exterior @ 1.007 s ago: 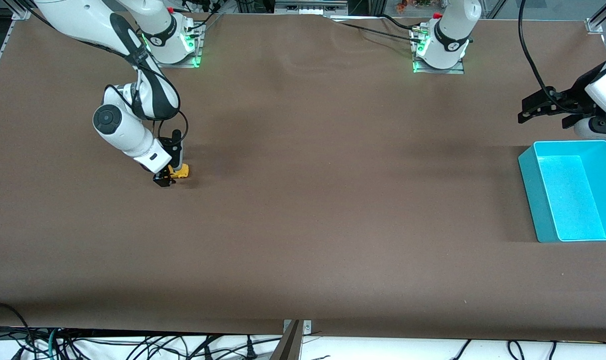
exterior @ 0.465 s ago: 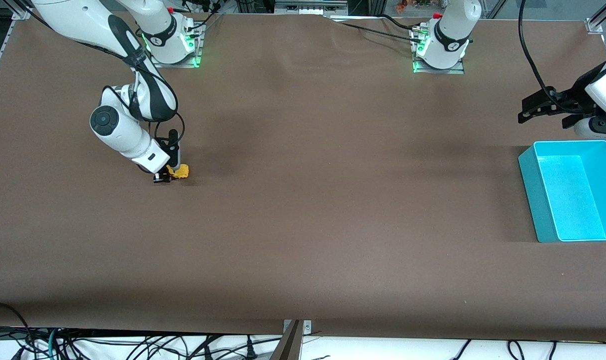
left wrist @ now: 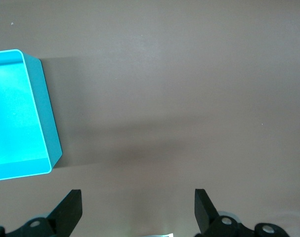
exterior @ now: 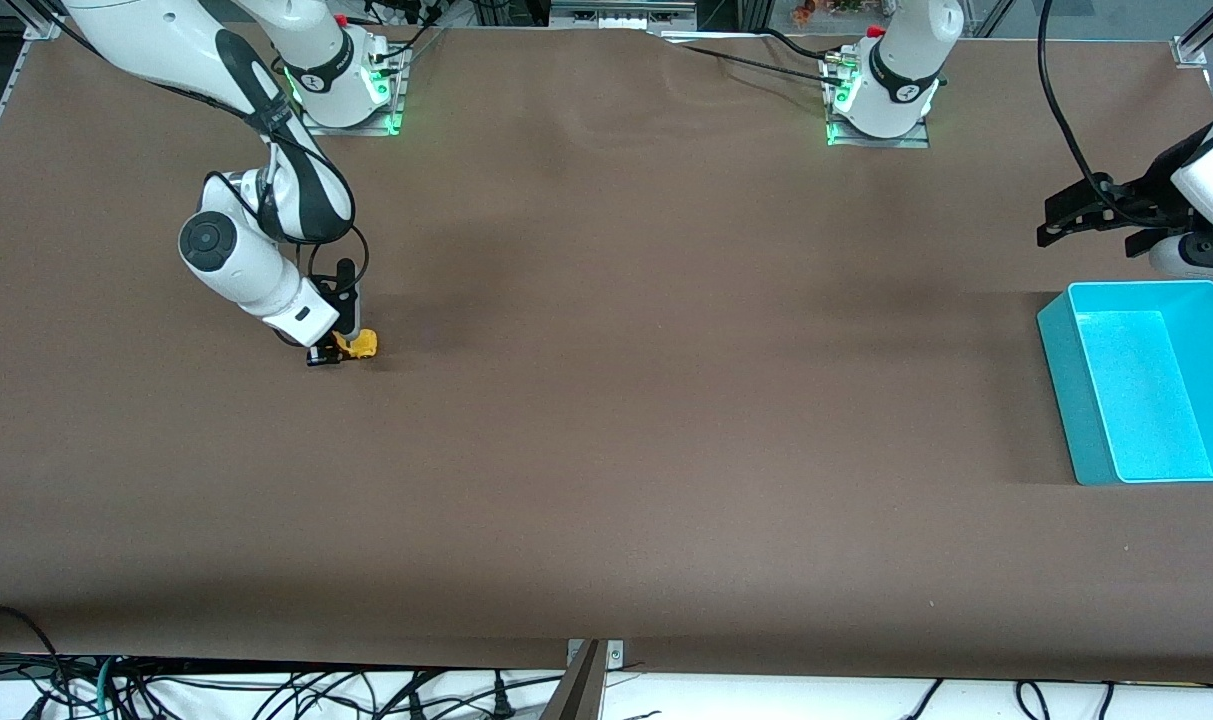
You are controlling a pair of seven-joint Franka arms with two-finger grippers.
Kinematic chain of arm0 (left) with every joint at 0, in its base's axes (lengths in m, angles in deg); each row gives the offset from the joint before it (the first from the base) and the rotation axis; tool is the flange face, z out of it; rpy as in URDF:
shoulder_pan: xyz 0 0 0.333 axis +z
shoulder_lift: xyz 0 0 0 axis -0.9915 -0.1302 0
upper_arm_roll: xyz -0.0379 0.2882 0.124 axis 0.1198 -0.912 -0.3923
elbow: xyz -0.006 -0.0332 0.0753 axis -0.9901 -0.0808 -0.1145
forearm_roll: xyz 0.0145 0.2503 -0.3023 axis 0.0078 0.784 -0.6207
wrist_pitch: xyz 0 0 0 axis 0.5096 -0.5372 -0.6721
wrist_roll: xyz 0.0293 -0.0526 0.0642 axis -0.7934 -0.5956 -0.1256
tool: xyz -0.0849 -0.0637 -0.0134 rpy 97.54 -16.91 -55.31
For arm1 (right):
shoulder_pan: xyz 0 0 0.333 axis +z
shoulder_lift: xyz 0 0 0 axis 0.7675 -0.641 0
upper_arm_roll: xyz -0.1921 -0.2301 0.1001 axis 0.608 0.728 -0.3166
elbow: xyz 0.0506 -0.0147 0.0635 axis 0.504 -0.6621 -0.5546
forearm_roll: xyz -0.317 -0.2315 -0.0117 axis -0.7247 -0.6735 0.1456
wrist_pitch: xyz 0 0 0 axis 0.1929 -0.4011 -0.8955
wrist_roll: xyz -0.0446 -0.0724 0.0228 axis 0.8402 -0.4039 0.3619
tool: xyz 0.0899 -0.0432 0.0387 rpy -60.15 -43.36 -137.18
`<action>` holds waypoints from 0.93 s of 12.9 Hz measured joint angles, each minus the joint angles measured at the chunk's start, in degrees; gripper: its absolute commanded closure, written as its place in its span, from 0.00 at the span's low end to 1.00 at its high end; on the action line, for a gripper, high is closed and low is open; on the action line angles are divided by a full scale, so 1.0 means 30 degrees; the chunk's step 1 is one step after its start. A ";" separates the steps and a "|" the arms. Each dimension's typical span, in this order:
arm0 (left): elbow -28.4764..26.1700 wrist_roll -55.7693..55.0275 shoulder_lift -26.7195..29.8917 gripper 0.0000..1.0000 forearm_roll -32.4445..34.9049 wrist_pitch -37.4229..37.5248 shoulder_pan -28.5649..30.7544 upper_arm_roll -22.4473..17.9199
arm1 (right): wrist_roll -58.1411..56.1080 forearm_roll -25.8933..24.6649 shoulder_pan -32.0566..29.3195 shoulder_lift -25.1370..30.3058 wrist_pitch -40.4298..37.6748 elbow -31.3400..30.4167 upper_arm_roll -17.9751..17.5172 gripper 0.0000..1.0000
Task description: Wind and store yellow beetle car
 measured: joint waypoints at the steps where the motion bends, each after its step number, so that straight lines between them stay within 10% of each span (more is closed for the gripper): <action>1: 0.0000 0.0000 0.0000 0.00 0.0000 0.0000 0.0000 0.0000 | -0.0003 0.0000 -0.0020 0.0002 -0.0022 0.0000 0.0160 0.81; 12: 0.0000 0.0000 0.0000 0.00 0.0000 0.0000 0.0006 -0.0002 | -0.2732 0.0001 -0.0229 -0.0192 -0.0092 0.0119 0.4854 0.79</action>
